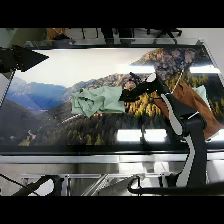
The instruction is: Fold the shirts.
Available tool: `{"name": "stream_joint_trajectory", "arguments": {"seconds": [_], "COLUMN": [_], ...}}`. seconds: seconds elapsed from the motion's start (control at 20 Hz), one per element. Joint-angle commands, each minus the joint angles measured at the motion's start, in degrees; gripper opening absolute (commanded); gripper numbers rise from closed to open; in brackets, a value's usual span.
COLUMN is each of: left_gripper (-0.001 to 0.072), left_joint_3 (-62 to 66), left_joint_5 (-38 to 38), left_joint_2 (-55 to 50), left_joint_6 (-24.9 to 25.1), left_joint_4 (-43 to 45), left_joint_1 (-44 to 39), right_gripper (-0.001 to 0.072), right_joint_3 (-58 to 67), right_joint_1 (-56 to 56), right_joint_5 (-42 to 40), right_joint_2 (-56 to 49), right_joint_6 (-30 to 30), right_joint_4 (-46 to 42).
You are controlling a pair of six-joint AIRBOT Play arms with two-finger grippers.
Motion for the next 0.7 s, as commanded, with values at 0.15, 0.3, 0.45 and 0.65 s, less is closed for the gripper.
{"name": "stream_joint_trajectory", "arguments": {"seconds": [0.15,0.3,0.45,0.65], "left_gripper": [0.0014,0.0014,0.0014,0.0014], "left_joint_3": [0.1,0.1,0.1,0.1], "left_joint_5": [-0.2,-0.4,-1.3,-1.7], "left_joint_2": [0.0,0.0,0.0,0.0], "left_joint_6": [-0.1,-0.1,-0.1,-0.1], "left_joint_4": [0.1,0.1,0.1,0.1], "left_joint_1": [0.1,0.1,0.1,0.1], "right_gripper": [0.0098,0.0017,0.0017,0.0017], "right_joint_3": [0.0,0.0,0.9,6.0], "right_joint_1": [0.2,0.0,-2.2,-8.2], "right_joint_5": [-4.0,-3.1,-2.3,-2.3], "right_joint_2": [-1.6,-1.2,2.4,10.6], "right_joint_6": [-5.0,-8.7,-9.3,-7.8], "right_joint_4": [5.3,8.0,14.2,19.9]}}
